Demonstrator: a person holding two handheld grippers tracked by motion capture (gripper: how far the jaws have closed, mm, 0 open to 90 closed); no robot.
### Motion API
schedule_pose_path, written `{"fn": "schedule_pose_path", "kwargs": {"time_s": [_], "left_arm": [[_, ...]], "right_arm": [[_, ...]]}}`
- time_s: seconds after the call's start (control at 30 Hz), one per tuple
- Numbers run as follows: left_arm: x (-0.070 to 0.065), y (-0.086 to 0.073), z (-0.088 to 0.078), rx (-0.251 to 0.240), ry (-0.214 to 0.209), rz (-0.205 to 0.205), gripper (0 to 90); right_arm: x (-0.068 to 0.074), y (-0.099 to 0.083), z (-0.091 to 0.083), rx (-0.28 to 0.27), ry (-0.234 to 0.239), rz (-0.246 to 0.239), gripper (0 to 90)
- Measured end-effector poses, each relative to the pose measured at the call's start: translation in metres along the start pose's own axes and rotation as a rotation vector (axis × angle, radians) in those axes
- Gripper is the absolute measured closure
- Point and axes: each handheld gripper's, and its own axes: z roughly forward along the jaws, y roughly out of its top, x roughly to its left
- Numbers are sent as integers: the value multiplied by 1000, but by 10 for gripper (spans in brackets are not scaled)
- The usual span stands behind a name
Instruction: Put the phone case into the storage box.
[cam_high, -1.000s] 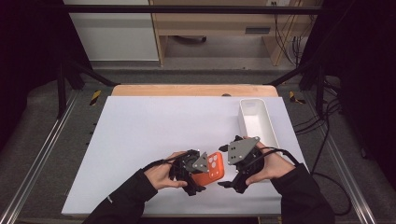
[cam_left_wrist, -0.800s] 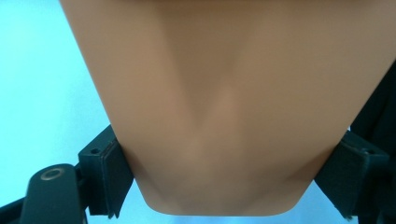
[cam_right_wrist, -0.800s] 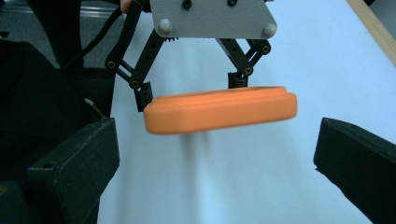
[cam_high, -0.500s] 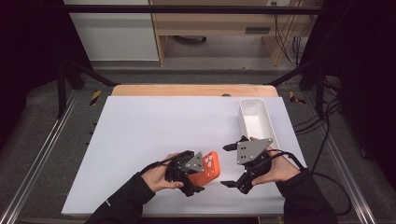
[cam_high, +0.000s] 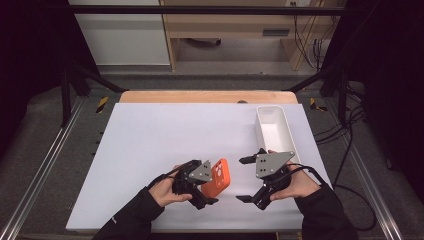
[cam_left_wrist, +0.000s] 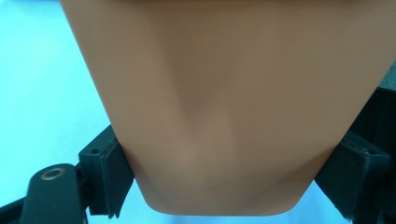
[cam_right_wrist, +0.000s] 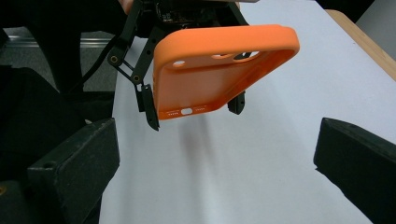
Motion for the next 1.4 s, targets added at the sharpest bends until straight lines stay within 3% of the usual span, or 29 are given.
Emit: {"fn": "schedule_pose_path", "kwargs": {"time_s": [0.5,0.77,1.4], "left_arm": [[1,2,-7,-68,-4,6,155],[0,11,-10,-90,-9,21,155],[-4,25,5,-82,-53,50,155]], "right_arm": [[0,-4,6,-47,14,25,8],[0,-3,7,-66,20,35,8],[0,-2,5,-94,25,41,11]]}}
